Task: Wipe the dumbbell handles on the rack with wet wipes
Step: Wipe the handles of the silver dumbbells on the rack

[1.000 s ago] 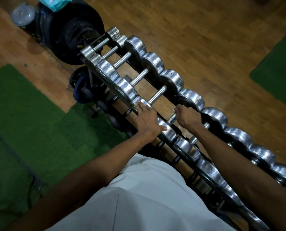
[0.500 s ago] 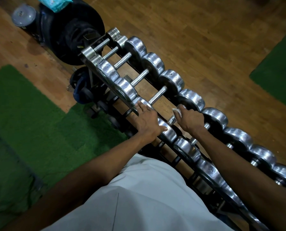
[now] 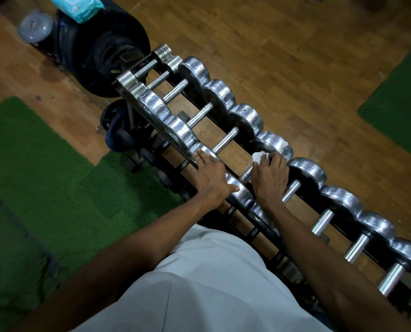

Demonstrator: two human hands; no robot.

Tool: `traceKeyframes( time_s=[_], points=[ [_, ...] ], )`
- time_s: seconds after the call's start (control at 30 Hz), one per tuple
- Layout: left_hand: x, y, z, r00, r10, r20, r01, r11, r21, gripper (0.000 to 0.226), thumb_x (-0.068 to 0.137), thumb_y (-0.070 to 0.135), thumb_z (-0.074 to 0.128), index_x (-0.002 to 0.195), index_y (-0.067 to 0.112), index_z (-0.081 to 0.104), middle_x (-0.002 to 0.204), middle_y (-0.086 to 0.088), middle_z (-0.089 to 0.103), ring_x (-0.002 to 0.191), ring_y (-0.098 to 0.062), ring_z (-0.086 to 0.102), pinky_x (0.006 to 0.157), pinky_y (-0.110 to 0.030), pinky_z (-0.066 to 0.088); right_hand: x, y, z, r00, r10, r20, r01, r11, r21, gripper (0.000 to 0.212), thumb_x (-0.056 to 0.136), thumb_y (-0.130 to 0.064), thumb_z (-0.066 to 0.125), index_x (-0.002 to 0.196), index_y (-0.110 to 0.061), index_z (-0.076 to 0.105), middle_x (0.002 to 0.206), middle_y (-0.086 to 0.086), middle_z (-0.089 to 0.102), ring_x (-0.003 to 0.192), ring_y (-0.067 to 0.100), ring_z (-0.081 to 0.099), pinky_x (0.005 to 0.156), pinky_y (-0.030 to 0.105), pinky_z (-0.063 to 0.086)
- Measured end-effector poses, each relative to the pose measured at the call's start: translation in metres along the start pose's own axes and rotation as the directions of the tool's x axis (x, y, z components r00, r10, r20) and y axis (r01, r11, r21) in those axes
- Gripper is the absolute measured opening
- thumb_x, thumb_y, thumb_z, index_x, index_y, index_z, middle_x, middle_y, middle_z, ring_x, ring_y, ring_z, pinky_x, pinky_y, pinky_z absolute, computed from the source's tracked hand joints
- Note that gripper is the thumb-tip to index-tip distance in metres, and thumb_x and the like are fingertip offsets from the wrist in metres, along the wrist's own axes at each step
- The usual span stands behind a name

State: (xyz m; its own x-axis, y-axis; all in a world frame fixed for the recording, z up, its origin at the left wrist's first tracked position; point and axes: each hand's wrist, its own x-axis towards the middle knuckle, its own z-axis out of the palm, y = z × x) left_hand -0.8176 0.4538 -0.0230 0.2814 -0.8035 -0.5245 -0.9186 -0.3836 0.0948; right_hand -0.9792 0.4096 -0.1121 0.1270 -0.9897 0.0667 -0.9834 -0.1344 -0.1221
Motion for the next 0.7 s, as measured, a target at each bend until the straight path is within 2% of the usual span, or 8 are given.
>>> traceKeyframes(
  time_s=[0.1, 0.17, 0.27, 0.33, 0.4, 0.5, 0.57, 0.7],
  points=[
    [0.000, -0.001, 0.001, 1.000, 0.002, 0.000, -0.002, 1.000, -0.018, 0.132, 0.067, 0.072, 0.081, 0.156, -0.007, 0.023, 0.165, -0.034, 0.001, 0.155, -0.047, 0.001, 0.115, -0.063, 0.028, -0.008, -0.008, -0.002, 0.988, 0.135, 0.074, -0.150, 0.949, 0.277, 0.030, 0.103, -0.018, 0.051, 0.119, 0.004, 0.064, 0.120, 0.016, 0.054, 0.099, 0.028, 0.056, 0.079, 0.037, 0.052],
    [0.000, -0.001, 0.002, 1.000, 0.003, 0.003, -0.003, 1.000, -0.027, 0.130, 0.067, 0.071, 0.082, 0.156, -0.007, 0.025, 0.165, -0.035, 0.000, 0.155, -0.047, 0.000, 0.115, -0.064, 0.028, -0.008, -0.012, -0.001, 0.966, 0.237, 0.106, -0.260, 0.870, 0.419, 0.027, 0.104, -0.015, 0.051, 0.114, 0.005, 0.066, 0.118, 0.018, 0.057, 0.094, 0.027, 0.059, 0.077, 0.030, 0.046],
    [0.000, 0.001, 0.000, 1.000, -0.002, 0.013, 0.002, 1.000, -0.017, 0.128, 0.068, 0.070, 0.082, 0.155, -0.006, 0.028, 0.165, -0.035, -0.001, 0.155, -0.047, 0.000, 0.114, -0.062, 0.031, 0.001, -0.015, -0.001, 0.910, 0.388, 0.143, -0.401, 0.743, 0.536, 0.018, 0.095, -0.006, 0.053, 0.080, -0.001, 0.062, 0.084, 0.016, 0.061, 0.078, 0.030, 0.057, 0.064, 0.031, 0.038],
    [-0.001, 0.002, -0.001, 1.000, -0.003, 0.018, 0.004, 1.000, -0.012, 0.129, 0.069, 0.069, 0.082, 0.156, -0.007, 0.025, 0.164, -0.035, -0.002, 0.155, -0.047, 0.000, 0.113, -0.060, 0.035, 0.011, -0.017, -0.004, 0.806, 0.499, 0.319, -0.578, 0.547, 0.606, 0.018, 0.089, -0.004, 0.053, 0.072, -0.008, 0.054, 0.073, 0.007, 0.055, 0.068, 0.024, 0.052, 0.053, 0.030, 0.034],
    [-0.003, 0.003, -0.004, 1.000, -0.002, 0.020, 0.002, 1.000, -0.006, 0.130, 0.069, 0.069, 0.082, 0.157, -0.007, 0.023, 0.164, -0.036, -0.002, 0.155, -0.048, 0.001, 0.113, -0.057, 0.037, 0.021, -0.018, -0.006, 0.674, 0.536, 0.509, -0.711, 0.281, 0.645, 0.005, 0.081, -0.006, 0.058, 0.078, -0.005, 0.062, 0.074, 0.005, 0.058, 0.071, 0.023, 0.055, 0.057, 0.027, 0.039],
    [-0.003, 0.003, -0.005, 1.000, 0.001, 0.022, 0.000, 1.000, -0.013, 0.130, 0.070, 0.069, 0.082, 0.157, -0.007, 0.022, 0.164, -0.036, -0.002, 0.155, -0.048, 0.001, 0.113, -0.056, 0.037, 0.036, -0.015, -0.012, 0.505, 0.420, 0.754, -0.762, -0.193, 0.618, 0.008, 0.066, 0.000, 0.064, 0.073, -0.003, 0.061, 0.077, 0.011, 0.060, 0.074, 0.028, 0.057, 0.065, 0.035, 0.047],
    [-0.002, 0.002, -0.005, 1.000, -0.004, 0.031, 0.004, 1.000, -0.015, 0.130, 0.069, 0.069, 0.082, 0.157, -0.007, 0.022, 0.165, -0.035, -0.002, 0.155, -0.048, 0.000, 0.114, -0.057, 0.035, 0.040, -0.009, -0.015, 0.454, 0.246, 0.856, -0.738, -0.434, 0.516, 0.016, 0.070, -0.004, 0.061, 0.086, -0.003, 0.062, 0.086, 0.016, 0.063, 0.077, 0.029, 0.062, 0.071, 0.036, 0.053],
    [-0.001, 0.004, -0.004, 0.999, -0.010, 0.037, 0.011, 1.000, -0.026, 0.133, 0.067, 0.069, 0.083, 0.156, -0.008, 0.021, 0.164, -0.036, -0.002, 0.155, -0.048, 0.002, 0.114, -0.064, 0.031, 0.034, -0.005, -0.018, 0.433, 0.094, 0.896, -0.735, -0.539, 0.411, 0.045, 0.081, -0.015, 0.059, 0.124, 0.002, 0.059, 0.108, 0.021, 0.065, 0.094, 0.032, 0.067, 0.085, 0.038, 0.055]
  ],
)
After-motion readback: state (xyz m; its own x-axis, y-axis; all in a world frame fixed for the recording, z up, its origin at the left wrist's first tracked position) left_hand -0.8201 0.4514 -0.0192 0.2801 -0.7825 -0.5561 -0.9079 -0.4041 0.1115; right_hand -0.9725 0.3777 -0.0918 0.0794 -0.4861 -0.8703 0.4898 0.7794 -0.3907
